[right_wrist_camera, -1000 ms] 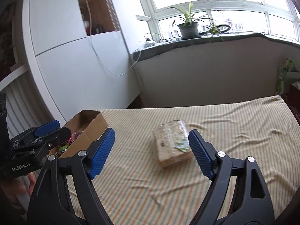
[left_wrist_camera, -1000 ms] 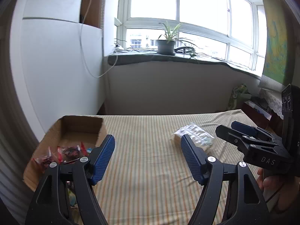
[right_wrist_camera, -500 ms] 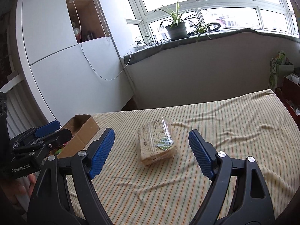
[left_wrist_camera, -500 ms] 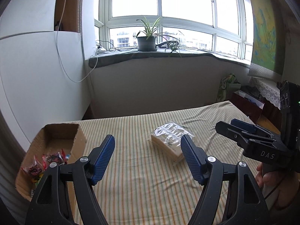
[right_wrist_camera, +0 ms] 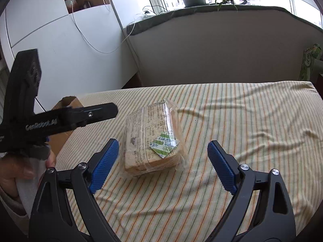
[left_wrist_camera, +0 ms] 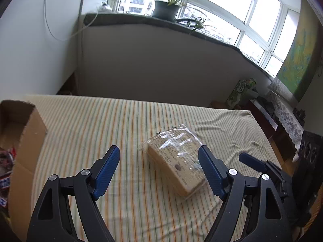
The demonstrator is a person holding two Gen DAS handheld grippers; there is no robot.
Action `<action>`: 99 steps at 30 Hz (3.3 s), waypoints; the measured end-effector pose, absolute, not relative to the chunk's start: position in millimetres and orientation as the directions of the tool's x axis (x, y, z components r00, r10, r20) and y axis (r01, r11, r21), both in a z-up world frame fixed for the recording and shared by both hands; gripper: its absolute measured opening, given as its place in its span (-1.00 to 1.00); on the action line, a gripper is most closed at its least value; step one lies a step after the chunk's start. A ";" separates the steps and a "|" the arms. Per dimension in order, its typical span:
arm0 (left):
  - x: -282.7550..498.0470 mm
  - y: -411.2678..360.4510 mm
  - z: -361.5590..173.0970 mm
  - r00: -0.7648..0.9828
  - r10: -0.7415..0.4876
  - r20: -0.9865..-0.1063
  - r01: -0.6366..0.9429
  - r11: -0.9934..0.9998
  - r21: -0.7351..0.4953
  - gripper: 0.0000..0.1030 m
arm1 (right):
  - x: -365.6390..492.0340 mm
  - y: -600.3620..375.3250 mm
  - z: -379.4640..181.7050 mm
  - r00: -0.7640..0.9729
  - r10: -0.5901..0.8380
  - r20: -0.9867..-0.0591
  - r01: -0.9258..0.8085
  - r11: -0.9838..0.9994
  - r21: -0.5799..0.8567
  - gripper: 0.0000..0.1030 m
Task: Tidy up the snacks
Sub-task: 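Close both grippers on opposite sides of the bagged bread loaf, then lift the bread loaf with both grippers and carry it over the box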
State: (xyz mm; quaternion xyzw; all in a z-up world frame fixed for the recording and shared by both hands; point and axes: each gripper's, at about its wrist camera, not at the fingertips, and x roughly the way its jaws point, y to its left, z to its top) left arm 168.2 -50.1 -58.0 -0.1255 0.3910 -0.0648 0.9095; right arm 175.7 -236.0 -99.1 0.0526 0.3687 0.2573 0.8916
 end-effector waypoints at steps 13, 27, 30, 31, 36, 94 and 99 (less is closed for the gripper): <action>214.5 -53.7 -118.7 0.593 -0.381 -0.710 0.042 0.894 -0.445 0.61 | 200.9 -229.2 -135.6 0.477 0.550 -0.686 -0.427 0.827 0.366 0.79; 219.7 -50.4 -119.5 0.598 -0.395 -0.698 0.060 0.890 -0.452 0.61 | 204.7 -226.7 -135.5 0.473 0.548 -0.690 -0.437 0.826 0.357 0.71; 218.8 -50.6 -119.9 0.602 -0.393 -0.695 0.062 0.891 -0.450 0.61 | 203.0 -220.6 -134.1 0.464 0.557 -0.689 -0.451 0.818 0.358 0.62; 218.6 -50.8 -120.3 0.603 -0.392 -0.695 0.063 0.891 -0.449 0.61 | 203.2 -219.5 -134.1 0.458 0.564 -0.687 -0.457 0.812 0.362 0.59; 218.3 -51.7 -120.4 0.598 -0.404 -0.692 0.081 0.890 -0.449 0.61 | 205.2 -218.0 -136.0 0.447 0.581 -0.680 -0.467 0.800 0.376 0.46; 0.3 172.7 24.9 0.909 -0.165 -0.383 -0.070 0.845 -0.530 0.44 | 52.0 48.7 10.4 0.421 0.693 -0.586 -0.807 0.581 0.107 0.28; 0.9 183.3 29.5 0.918 -0.139 -0.370 -0.083 0.847 -0.525 0.44 | 52.8 63.8 9.2 0.409 0.698 -0.587 -0.818 0.566 0.104 0.28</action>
